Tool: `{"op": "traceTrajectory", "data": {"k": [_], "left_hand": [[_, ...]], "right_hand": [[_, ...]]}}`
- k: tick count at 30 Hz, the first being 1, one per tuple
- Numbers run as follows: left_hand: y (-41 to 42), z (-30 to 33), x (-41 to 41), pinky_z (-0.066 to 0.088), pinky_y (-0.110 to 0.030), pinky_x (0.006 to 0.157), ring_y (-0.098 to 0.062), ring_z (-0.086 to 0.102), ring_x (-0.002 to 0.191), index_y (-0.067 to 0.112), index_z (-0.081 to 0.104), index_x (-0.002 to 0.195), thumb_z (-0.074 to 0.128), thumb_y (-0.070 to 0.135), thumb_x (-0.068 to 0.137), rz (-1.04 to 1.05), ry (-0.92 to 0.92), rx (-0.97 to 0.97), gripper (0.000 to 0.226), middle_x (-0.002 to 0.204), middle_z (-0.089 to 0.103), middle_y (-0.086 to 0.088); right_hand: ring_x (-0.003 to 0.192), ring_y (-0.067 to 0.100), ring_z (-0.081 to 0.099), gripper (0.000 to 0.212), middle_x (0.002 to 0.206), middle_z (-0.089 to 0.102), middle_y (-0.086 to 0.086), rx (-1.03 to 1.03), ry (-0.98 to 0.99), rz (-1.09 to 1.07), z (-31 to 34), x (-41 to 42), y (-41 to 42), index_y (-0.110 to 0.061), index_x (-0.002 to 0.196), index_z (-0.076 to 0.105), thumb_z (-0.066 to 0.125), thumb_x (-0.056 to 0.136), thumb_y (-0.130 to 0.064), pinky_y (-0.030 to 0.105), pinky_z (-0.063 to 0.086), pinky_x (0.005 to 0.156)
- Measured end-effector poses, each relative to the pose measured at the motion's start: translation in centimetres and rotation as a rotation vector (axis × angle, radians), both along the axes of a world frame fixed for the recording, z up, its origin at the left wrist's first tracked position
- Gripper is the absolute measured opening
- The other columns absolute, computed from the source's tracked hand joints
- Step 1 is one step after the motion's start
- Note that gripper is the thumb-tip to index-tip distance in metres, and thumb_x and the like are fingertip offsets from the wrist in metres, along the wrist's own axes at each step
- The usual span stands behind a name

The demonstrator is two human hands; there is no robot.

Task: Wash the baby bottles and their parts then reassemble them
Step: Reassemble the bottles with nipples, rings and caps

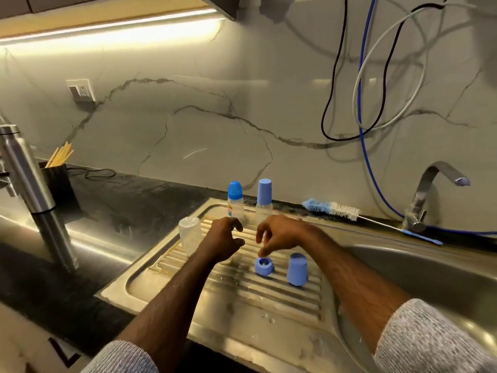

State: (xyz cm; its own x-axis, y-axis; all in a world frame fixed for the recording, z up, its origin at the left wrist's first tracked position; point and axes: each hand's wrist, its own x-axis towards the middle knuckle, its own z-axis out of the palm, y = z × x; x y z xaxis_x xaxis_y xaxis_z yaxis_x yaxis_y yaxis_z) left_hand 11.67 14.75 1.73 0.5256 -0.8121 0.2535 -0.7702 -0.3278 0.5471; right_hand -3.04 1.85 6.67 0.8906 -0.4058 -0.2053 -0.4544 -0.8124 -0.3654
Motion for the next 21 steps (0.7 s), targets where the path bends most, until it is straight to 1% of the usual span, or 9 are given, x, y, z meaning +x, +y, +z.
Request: {"op": "traceTrajectory", "data": {"k": [2, 4, 6, 8, 11, 14, 17, 19, 21], "left_hand": [[0.8, -0.7, -0.7, 0.049, -0.030, 0.099, -0.019, 0.057, 0.122, 0.020, 0.062, 0.124, 0.082, 0.021, 0.083, 0.034, 0.030, -0.013, 0.046, 0.130, 0.061, -0.004], [1.4, -1.4, -1.2, 0.045, -0.026, 0.097, -0.018, 0.055, 0.125, 0.021, 0.057, 0.133, 0.079, 0.017, 0.085, 0.049, 0.048, 0.002, 0.054, 0.137, 0.058, -0.004], [1.9, -2.1, -1.5, 0.042, -0.022, 0.093, -0.017, 0.053, 0.126, 0.022, 0.053, 0.138, 0.076, 0.011, 0.086, 0.058, 0.063, 0.018, 0.058, 0.141, 0.055, -0.005], [2.2, -2.5, -1.6, 0.044, -0.022, 0.096, -0.017, 0.052, 0.128, 0.022, 0.051, 0.140, 0.072, 0.004, 0.086, 0.061, 0.080, 0.022, 0.061, 0.142, 0.054, -0.004], [2.4, -2.8, -1.6, 0.051, -0.030, 0.101, -0.017, 0.057, 0.122, 0.019, 0.054, 0.137, 0.070, -0.002, 0.086, 0.061, 0.089, 0.025, 0.057, 0.135, 0.058, -0.006], [2.5, -3.3, -1.8, 0.057, -0.030, 0.089, -0.016, 0.064, 0.104, 0.015, 0.056, 0.132, 0.071, -0.001, 0.088, 0.071, 0.133, -0.018, 0.049, 0.117, 0.065, -0.006], [1.8, -3.4, -2.7, 0.055, -0.020, 0.078, -0.008, 0.066, 0.090, 0.013, 0.060, 0.127, 0.068, -0.006, 0.088, 0.095, 0.116, -0.200, 0.043, 0.098, 0.067, 0.002], [1.3, -3.0, -3.4, 0.054, -0.019, 0.077, -0.005, 0.065, 0.086, 0.013, 0.062, 0.123, 0.066, -0.007, 0.090, 0.094, 0.108, -0.269, 0.039, 0.095, 0.068, 0.003], [0.9, -2.8, -3.8, 0.050, -0.015, 0.074, -0.004, 0.063, 0.088, 0.011, 0.063, 0.123, 0.066, -0.001, 0.092, 0.108, 0.133, -0.296, 0.033, 0.103, 0.070, -0.003]], "right_hand": [[0.108, 0.016, 0.058, 0.045, 0.110, 0.064, -0.009, -0.116, 0.148, 0.036, -0.8, -0.1, 1.1, -0.036, 0.113, 0.066, 0.084, 0.073, -0.046, 0.045, 0.044, 0.098], [0.114, 0.019, 0.053, 0.054, 0.120, 0.061, -0.006, -0.212, 0.217, 0.054, -1.8, -0.1, 1.8, -0.040, 0.118, 0.063, 0.085, 0.070, -0.050, 0.049, 0.034, 0.099], [0.116, 0.020, 0.051, 0.050, 0.120, 0.061, -0.006, -0.236, 0.197, 0.063, -2.7, -0.1, 2.2, -0.040, 0.115, 0.063, 0.086, 0.070, -0.044, 0.055, 0.025, 0.099], [0.115, 0.019, 0.051, 0.043, 0.112, 0.062, -0.008, -0.257, 0.136, 0.070, -3.3, -0.1, 2.4, -0.039, 0.109, 0.064, 0.086, 0.073, -0.037, 0.056, 0.022, 0.100], [0.114, 0.016, 0.051, 0.041, 0.110, 0.062, -0.012, -0.297, 0.019, 0.072, -3.2, -0.4, 2.7, -0.042, 0.113, 0.062, 0.082, 0.077, -0.038, 0.054, 0.023, 0.098], [0.115, 0.015, 0.054, 0.048, 0.120, 0.064, -0.012, -0.285, -0.175, 0.010, -2.4, -1.7, 2.6, -0.043, 0.120, 0.054, 0.079, 0.079, -0.043, 0.050, 0.028, 0.098], [0.107, 0.015, 0.059, 0.047, 0.115, 0.064, -0.013, -0.259, -0.427, -0.126, -1.4, -4.1, 1.8, -0.041, 0.114, 0.049, 0.078, 0.078, -0.049, 0.042, 0.030, 0.090], [0.104, 0.014, 0.060, 0.045, 0.111, 0.064, -0.014, -0.261, -0.548, -0.219, -1.1, -6.0, 1.0, -0.039, 0.111, 0.051, 0.079, 0.078, -0.049, 0.040, 0.033, 0.090], [0.103, 0.012, 0.061, 0.044, 0.110, 0.064, -0.016, -0.238, -0.594, -0.274, -1.3, -8.1, 0.1, -0.038, 0.110, 0.053, 0.081, 0.077, -0.047, 0.039, 0.035, 0.090]]}}
